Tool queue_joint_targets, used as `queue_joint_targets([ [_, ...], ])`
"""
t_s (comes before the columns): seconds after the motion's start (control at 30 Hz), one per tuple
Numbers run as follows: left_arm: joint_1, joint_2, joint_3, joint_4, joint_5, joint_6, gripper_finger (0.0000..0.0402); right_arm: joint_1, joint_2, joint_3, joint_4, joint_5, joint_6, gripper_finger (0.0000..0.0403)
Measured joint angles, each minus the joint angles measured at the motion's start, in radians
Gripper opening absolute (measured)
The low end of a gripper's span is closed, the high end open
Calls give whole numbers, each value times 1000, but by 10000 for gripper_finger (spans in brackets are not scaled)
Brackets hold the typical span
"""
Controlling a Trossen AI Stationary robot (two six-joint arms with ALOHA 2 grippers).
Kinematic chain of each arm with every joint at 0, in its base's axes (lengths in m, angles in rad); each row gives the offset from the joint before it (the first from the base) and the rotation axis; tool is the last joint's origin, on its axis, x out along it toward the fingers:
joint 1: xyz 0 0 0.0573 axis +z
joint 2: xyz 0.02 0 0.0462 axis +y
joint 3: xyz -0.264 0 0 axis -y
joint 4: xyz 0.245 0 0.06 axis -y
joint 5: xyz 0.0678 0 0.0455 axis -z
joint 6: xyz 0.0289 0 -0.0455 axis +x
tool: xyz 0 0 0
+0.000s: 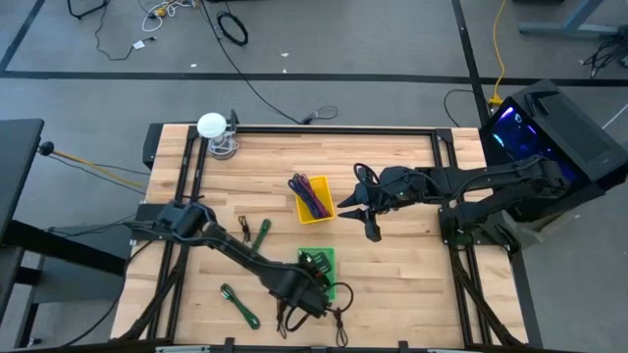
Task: Pick & Place USB Port
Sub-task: Put the black charger cable into the green bin
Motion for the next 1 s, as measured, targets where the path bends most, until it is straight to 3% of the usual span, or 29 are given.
queue_joint_targets([
  [0.2,8,3,-1,15,-11,-30,9,0,0,0,-1,0,0,111],
  [0.43,-2,3,-1,15,0,-58,61,0,0,0,-3,0,-1,111],
  [0.67,-13,3,-1,16,-152,-84,92,0,0,0,-3,-1,-4,111],
  [0.9,-17,3,2,-10,-146,-93,92,0,0,0,-9,-1,-4,111],
  [1.0,-19,3,3,-18,-230,-126,90,0,0,0,-24,0,-2,111],
])
